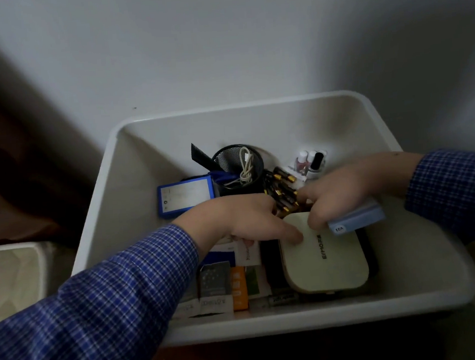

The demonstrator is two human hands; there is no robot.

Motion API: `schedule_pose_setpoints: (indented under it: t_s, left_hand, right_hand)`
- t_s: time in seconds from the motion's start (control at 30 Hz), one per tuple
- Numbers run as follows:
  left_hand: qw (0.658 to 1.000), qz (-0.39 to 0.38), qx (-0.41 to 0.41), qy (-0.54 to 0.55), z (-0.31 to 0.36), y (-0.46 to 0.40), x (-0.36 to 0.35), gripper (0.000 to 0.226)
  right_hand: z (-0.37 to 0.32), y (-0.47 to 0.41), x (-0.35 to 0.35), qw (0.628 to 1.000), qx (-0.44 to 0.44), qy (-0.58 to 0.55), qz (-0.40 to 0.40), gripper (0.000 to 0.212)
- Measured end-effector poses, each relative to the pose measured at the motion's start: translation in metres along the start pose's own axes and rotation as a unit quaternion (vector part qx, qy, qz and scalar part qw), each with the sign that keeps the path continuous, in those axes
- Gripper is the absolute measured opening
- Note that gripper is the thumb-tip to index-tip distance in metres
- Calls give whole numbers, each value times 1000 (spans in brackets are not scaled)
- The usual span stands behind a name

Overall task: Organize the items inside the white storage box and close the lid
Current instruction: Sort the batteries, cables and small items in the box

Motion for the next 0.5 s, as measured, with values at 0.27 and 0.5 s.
schedule_pose_setpoints:
  t_s: [0.27,0.5]
  left_hand:
    - [999,-30,31,4,-6,6,-1,42]
    - [999,22,16,-38,6,38,27,41]
  right_hand:
    - [0,2,3,1000,-1,-17,-1,58]
    - [-4,23,42,984,29,-55,164,34]
Point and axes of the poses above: each hand's wrist, its own y-axis away from the middle knuckle, its own x-axis out of the back of the hand, z = x × y, the point moved 9 cm from there along -y, towards the middle knuckle, and after that the axes turned 1 degree about -x, right-handed, at the moved point
